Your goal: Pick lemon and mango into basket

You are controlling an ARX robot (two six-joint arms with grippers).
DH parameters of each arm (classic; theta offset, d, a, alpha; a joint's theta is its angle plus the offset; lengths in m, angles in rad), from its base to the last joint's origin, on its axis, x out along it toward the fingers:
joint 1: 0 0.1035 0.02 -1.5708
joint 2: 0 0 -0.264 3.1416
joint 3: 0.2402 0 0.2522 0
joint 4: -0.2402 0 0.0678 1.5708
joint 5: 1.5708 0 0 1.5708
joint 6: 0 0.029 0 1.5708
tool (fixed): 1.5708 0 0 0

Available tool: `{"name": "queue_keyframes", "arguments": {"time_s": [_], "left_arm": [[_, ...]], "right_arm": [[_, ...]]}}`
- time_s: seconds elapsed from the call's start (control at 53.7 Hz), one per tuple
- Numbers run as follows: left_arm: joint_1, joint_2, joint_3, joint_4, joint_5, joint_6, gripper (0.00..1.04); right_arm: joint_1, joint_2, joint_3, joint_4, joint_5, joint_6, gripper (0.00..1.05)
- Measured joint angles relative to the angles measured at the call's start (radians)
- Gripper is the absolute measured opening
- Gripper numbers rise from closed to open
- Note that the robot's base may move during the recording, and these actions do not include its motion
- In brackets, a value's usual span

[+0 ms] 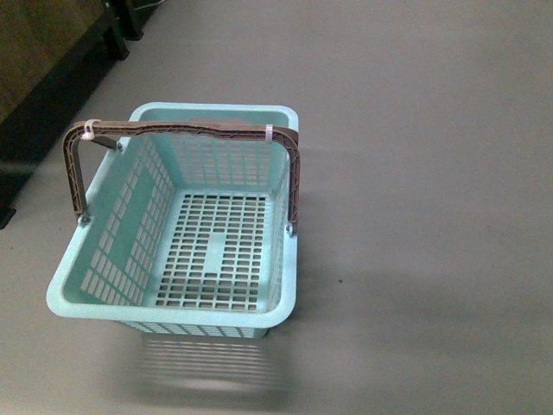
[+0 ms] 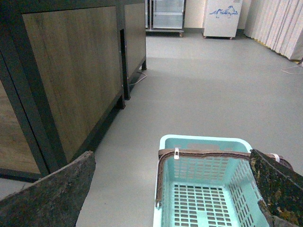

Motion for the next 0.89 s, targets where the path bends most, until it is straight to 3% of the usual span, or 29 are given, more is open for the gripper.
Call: {"name": "queue_keyframes", "arguments": {"time_s": [0.559,0.652,0.689,0.763,0.894], "left_arm": [[0.0,0.0,0.0,0.0,0.0,0.0,0.98],[-0.044,0.134,0.082,-0.194,-0.135,-0.148,0.98],[-0.047,0.211,0.106,-0.214,-0.142,-0.201,0.98],[-0.05,0.353,0.132,-0.162,-0.137,-0.335,0.98],[-0.055,0.695,0.206,0.121,-0.054,-0.624,0.98]], "right_arm": [[0.0,0.0,0.0,0.0,0.0,0.0,0.96],[0.0,0.0,0.0,0.0,0.0,0.0,0.96],[0.0,0.0,0.0,0.0,0.0,0.0,0.96],[0.0,0.0,0.0,0.0,0.0,0.0,0.96],[0.0,0.0,0.0,0.0,0.0,0.0,0.96]]}}
